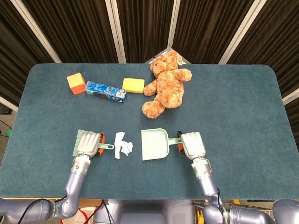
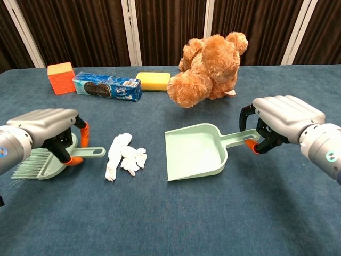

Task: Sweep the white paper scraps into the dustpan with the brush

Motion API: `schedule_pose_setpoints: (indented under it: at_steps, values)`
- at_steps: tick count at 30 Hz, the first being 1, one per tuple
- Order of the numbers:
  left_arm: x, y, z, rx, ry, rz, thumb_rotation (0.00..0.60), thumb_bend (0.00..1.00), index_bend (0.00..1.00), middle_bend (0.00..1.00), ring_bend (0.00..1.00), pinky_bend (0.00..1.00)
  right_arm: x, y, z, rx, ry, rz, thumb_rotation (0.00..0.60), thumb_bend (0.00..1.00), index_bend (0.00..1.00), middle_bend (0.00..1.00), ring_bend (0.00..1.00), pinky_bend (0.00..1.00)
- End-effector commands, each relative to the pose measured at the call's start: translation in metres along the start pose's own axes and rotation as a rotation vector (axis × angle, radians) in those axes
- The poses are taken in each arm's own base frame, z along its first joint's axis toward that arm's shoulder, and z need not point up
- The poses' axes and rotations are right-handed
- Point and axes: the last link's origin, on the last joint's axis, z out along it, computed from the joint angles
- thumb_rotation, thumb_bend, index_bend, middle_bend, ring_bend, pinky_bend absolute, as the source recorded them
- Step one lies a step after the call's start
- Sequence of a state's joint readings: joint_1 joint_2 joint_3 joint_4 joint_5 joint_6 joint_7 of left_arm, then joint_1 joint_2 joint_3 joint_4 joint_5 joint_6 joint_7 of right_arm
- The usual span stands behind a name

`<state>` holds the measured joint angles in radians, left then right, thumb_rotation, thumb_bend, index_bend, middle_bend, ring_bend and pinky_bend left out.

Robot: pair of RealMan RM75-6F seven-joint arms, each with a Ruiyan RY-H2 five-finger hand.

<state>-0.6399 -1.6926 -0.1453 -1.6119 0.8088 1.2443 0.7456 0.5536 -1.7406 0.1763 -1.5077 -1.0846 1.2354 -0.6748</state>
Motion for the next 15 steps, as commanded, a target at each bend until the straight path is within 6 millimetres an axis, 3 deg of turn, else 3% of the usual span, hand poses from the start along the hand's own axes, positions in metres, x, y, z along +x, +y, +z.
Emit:
schedule_pose_setpoints:
  at_steps: [1, 15]
  values:
    - [0.007, 0.006, -0.005, -0.028, 0.041, -0.076, 0.6, 0.57, 0.75, 1.0, 1.0, 1.0, 0.001, 0.0, 0.0, 0.001, 0.002, -0.004, 0.6, 0.47, 0.54, 0.94, 0.94, 0.92]
    - [0.025, 0.037, -0.011, -0.111, 0.105, -0.306, 0.6, 0.58, 0.79, 1.0, 1.0, 1.0, 0.007, -0.003, -0.002, 0.006, 0.001, -0.039, 0.6, 0.47, 0.54, 0.94, 0.94, 0.92]
